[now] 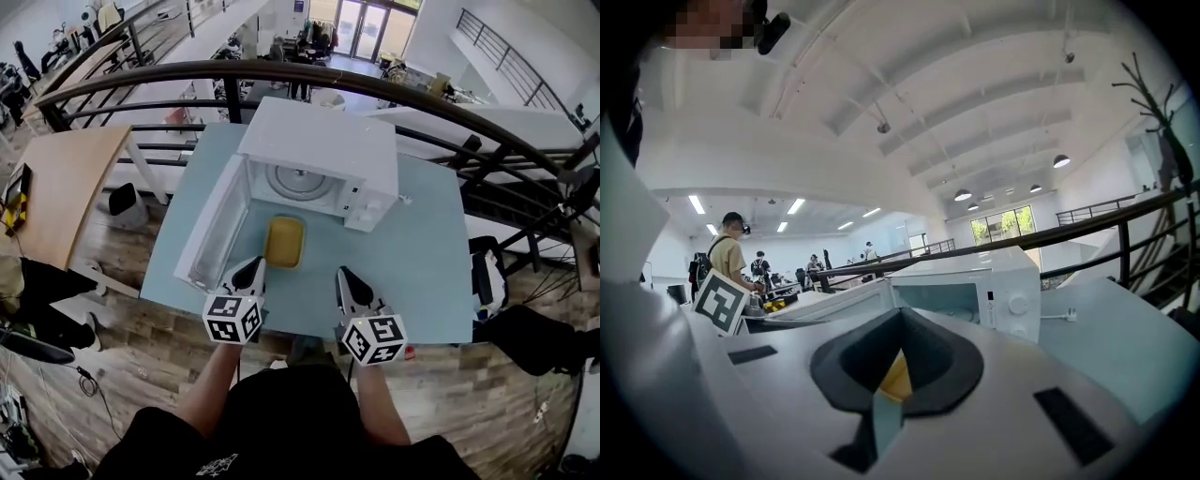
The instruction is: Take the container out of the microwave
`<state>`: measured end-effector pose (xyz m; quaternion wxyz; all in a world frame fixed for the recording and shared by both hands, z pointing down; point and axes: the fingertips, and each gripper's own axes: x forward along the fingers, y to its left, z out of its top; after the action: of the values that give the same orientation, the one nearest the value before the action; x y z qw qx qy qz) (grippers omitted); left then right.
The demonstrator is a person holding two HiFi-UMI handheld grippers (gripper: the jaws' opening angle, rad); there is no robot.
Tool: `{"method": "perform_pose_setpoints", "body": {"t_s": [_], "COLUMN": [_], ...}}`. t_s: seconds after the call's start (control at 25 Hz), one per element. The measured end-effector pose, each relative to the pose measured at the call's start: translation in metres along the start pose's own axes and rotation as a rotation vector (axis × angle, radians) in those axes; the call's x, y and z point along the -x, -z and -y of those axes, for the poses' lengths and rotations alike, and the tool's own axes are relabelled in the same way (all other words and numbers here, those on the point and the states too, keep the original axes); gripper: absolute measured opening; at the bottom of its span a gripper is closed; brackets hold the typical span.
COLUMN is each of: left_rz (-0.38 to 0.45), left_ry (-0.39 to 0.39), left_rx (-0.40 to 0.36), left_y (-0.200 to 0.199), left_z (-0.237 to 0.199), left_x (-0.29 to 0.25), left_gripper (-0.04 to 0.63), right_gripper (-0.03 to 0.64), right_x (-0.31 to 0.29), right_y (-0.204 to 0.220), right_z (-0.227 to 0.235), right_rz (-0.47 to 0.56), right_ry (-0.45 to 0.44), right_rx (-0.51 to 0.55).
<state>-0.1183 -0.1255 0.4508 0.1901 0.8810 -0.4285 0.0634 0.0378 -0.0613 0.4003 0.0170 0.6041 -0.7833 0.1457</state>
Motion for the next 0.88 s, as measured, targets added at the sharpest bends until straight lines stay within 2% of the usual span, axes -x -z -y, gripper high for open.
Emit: {"method": "perform_pose_setpoints", "body": {"t_s": [0.44,0.88], "left_rz": [0.106,0.144], "left_ry": [0.068,0.051], "left_rx": [-0.086,-0.109], "left_y": [-0.045,-0.055], "left_z": [0.036,0.055], "left_x": [0.046,0.060], "left_gripper": [0.008,0.008], "right_gripper": [0.006,0.006], "right_x": [0.042,0.063], "right_y": [-0.036,-0.045], "right_z": [-0.019,-0.019], "right_rz": [0.094,0.115], "right_ry": [0.020,-0.014], "right_rx": [0.041,0.057]}}
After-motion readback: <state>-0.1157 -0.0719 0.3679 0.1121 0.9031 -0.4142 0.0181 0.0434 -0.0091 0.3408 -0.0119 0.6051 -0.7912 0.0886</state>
